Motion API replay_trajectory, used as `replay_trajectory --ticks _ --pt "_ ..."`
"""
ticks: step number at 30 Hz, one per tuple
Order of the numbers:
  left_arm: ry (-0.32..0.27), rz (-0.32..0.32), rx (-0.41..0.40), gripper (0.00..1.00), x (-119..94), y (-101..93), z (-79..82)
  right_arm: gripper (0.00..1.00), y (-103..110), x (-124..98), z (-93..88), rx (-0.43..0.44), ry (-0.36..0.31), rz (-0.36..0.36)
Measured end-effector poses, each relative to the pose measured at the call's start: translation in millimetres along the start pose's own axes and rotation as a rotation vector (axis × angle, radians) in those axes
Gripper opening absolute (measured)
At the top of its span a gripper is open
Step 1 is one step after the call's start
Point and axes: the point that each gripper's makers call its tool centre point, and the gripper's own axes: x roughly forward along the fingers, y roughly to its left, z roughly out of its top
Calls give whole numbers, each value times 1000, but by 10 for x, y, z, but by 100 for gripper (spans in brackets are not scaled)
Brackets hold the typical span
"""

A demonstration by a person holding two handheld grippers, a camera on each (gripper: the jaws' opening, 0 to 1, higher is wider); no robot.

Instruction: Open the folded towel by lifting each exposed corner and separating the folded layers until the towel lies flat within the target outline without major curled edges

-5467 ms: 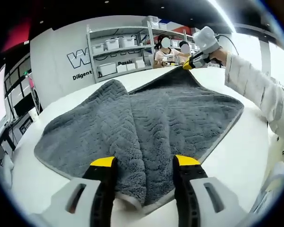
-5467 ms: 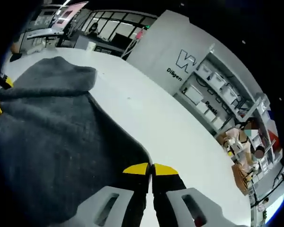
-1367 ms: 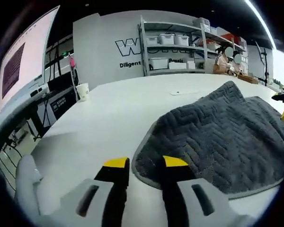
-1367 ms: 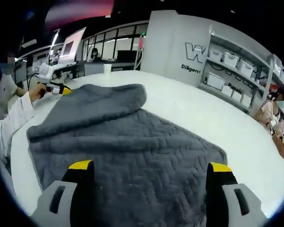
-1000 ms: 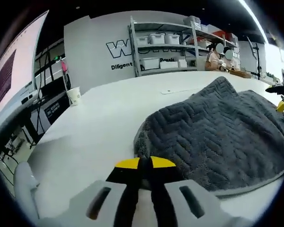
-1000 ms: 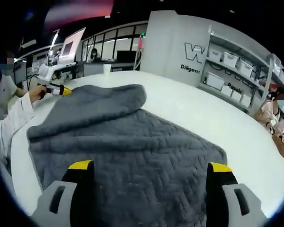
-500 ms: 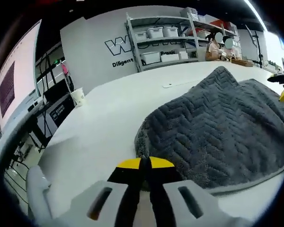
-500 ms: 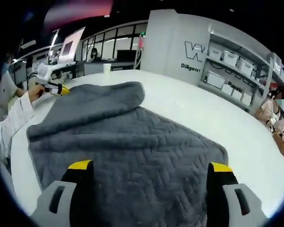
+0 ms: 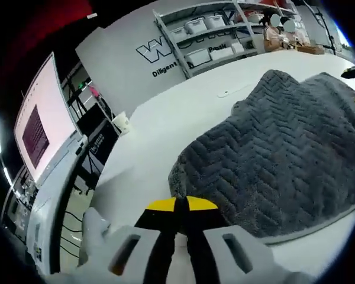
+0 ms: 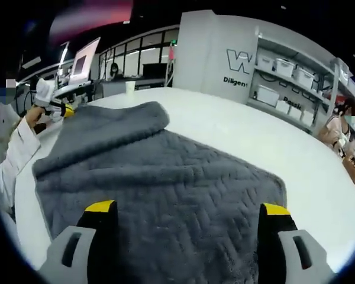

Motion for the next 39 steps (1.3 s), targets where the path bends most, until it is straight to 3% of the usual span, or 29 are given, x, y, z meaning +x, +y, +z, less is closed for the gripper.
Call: replay_trajectory --ticks 10,16,28,32,37,39 --pt "48 78 40 3 -294 140 -214 98 47 2 17 -2 -3 20" --pt "137 188 82 3 -495 356 -483 98 36 -10 28 6 -10 20" --pt "208 222 92 4 -554 352 -856 97 52 -7 47 4 -16 20" --pt "169 160 20 10 -524 280 -847 98 44 5 63 16 -24 24" --pt "107 49 -70 41 -561 112 -672 98 28 -8 66 15 -25 21" --pt "42 -48 -132 51 -575 -52 -509 98 26 -18 75 18 -31 20"
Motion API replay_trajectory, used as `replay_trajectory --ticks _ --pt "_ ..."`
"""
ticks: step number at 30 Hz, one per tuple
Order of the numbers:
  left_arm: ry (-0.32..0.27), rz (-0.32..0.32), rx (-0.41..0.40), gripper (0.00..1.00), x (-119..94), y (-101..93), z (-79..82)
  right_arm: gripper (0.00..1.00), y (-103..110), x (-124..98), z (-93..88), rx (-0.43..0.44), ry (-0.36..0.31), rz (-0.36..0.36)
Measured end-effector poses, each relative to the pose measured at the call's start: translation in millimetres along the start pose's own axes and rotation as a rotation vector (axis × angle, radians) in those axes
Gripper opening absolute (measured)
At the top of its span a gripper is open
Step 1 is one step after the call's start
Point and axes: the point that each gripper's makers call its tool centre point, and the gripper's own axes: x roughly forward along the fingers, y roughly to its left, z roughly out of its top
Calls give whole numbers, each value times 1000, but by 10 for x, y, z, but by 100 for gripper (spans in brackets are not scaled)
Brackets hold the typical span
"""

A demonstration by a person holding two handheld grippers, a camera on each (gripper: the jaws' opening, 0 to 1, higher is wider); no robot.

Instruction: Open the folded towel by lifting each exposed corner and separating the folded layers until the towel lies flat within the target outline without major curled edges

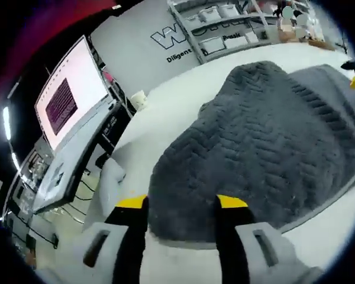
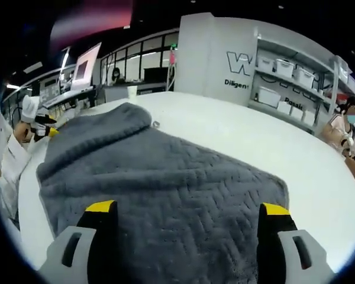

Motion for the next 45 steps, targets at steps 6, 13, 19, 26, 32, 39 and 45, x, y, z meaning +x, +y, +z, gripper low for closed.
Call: replay_trajectory --ticks 6,13,19,26,32,39,45 --pt "-186 -284 -147 81 -43 -478 490 98 5 2 -13 5 2 2" --pt "-273 -411 -162 97 81 -749 977 99 29 2 -11 -5 3 7" --pt "-321 -478 -159 99 245 -919 1202 99 -10 -7 -3 7 -10 -3" --pt "-269 -470 -112 99 588 -1010 1029 98 -37 9 16 33 -31 -8" --pt "-220 -432 -99 96 702 -963 845 93 -144 -30 75 94 -93 -22" --pt "-215 -451 -93 96 652 -1035 800 68 -312 -132 106 147 -157 -53" --pt "-211 -454 -84 96 660 -1061 792 56 -397 -77 -33 161 -104 -91"
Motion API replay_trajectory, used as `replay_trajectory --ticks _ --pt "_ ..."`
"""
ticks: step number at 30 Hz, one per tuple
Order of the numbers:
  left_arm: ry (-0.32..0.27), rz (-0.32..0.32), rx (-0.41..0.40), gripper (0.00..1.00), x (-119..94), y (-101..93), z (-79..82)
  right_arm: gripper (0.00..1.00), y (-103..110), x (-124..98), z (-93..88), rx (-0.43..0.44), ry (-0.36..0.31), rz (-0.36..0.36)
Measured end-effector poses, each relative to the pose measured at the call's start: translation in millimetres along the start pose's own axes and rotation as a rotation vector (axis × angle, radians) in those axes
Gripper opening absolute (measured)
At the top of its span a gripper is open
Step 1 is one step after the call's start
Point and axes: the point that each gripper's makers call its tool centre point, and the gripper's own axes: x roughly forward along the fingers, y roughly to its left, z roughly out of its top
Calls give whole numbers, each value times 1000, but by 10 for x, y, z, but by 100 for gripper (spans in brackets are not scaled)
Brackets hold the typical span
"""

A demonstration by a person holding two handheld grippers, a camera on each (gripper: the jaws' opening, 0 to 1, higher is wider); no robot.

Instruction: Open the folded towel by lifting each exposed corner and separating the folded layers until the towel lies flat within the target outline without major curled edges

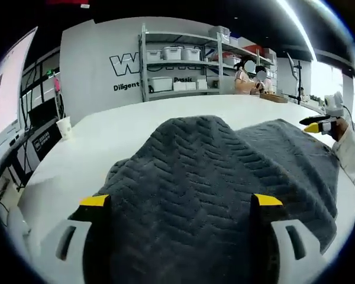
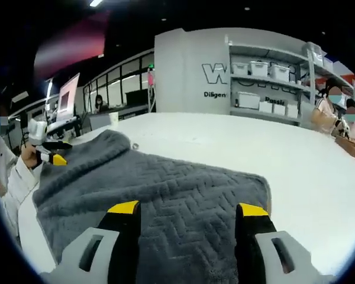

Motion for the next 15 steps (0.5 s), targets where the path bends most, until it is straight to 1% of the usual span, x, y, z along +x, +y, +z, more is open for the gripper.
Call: replay_trajectory --ticks 2,3,5,6,8,9,11,13,15 --pt "15 -4 -4 96 11 -5 -38 48 -2 19 -54 -20 24 0" --pt "19 -3 -2 96 9 -5 -44 45 6 31 -82 -16 37 4" --pt "20 1 1 96 7 1 -44 44 50 54 -152 -16 69 26" --pt "19 2 4 96 7 -1 -42 43 79 66 -203 -31 94 37" --pt "21 -2 5 96 15 -8 -47 41 102 94 -250 -46 110 36" --pt "25 -3 4 96 22 -10 -57 38 104 96 -293 -49 138 38" --pt "32 -2 3 95 23 -15 -79 32 118 124 -337 -87 159 42" --pt "34 2 5 95 22 -4 -83 28 141 127 -324 -80 151 48" --pt "33 3 4 95 19 -5 -79 27 141 126 -322 -84 149 53"
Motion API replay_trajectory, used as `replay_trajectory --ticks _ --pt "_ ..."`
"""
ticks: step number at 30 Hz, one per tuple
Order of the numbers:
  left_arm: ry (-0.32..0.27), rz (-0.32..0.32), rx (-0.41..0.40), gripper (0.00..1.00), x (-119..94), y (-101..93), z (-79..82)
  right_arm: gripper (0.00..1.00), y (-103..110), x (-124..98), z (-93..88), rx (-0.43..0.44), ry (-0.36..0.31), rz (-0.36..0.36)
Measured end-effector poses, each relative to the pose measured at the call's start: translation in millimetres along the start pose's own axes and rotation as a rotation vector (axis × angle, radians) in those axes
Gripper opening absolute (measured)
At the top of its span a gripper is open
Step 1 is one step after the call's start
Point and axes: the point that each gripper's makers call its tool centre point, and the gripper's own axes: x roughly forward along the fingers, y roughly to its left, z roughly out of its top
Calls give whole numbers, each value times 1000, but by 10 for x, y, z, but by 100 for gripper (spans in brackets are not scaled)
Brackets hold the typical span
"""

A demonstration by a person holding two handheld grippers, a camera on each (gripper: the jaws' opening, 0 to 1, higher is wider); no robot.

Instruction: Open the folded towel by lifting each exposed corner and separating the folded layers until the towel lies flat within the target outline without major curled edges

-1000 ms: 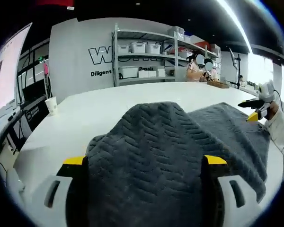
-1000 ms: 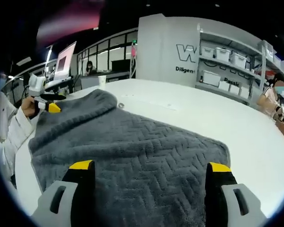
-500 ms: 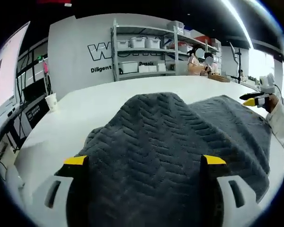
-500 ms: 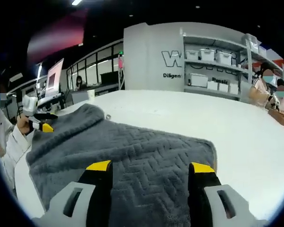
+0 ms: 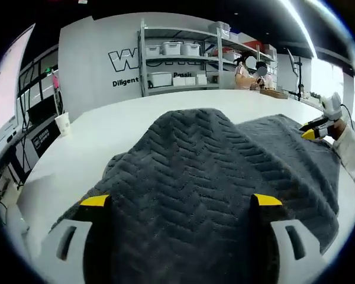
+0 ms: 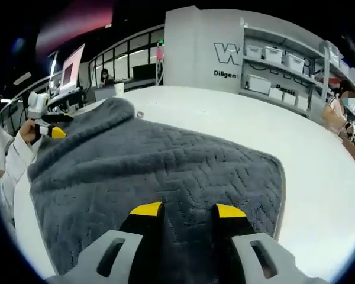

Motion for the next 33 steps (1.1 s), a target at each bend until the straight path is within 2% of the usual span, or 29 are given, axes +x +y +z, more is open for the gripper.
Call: replay_trajectory --ticks 2,4,13,21,33 --pt "1 1 0 95 -3 -3 -5 18 15 -4 1 -24 0 8" --pt "4 2 -2 95 6 9 -11 0 33 -9 -6 -62 2 18" --pt "6 6 -12 94 6 35 -21 0 -9 -23 -10 -41 6 18" --pt "7 6 -24 94 3 54 -30 0 -163 -127 -83 -14 19 -13" --pt "6 10 -12 94 -14 41 -19 0 -386 -232 -166 -31 61 -122"
